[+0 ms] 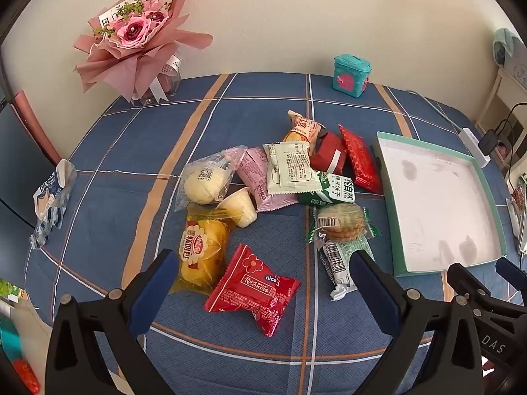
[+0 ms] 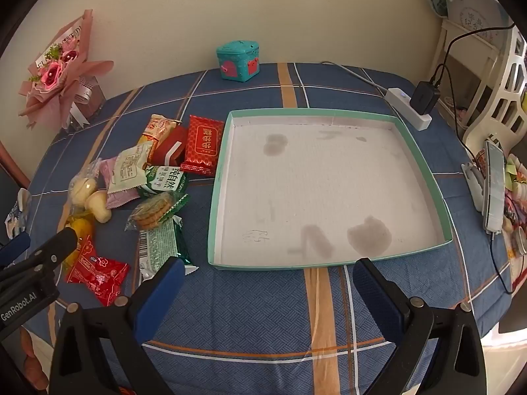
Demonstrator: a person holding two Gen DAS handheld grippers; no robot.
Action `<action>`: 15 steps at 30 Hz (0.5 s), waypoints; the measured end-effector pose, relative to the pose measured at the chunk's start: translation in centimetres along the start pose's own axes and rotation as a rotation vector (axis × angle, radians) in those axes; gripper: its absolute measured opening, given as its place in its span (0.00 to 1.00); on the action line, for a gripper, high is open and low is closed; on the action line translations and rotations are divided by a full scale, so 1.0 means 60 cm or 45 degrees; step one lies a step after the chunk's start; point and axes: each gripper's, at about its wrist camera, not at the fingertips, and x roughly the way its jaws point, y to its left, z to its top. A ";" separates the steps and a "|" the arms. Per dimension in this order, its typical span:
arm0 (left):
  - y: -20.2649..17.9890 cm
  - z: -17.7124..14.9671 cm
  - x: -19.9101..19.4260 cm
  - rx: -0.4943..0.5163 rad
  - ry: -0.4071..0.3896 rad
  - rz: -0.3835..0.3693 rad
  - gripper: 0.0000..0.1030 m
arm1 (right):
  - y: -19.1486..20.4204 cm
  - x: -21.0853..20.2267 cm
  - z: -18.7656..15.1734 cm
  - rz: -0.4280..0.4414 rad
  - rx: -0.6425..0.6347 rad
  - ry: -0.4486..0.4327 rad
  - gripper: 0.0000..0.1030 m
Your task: Organize snacks
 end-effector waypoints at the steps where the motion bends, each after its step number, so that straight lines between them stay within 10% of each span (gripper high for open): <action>1: 0.000 0.000 0.000 0.000 0.000 0.000 1.00 | 0.000 0.000 0.000 0.000 0.000 0.000 1.00; 15: 0.006 -0.003 0.006 -0.001 0.003 -0.005 1.00 | 0.000 0.000 0.000 -0.001 0.000 0.001 1.00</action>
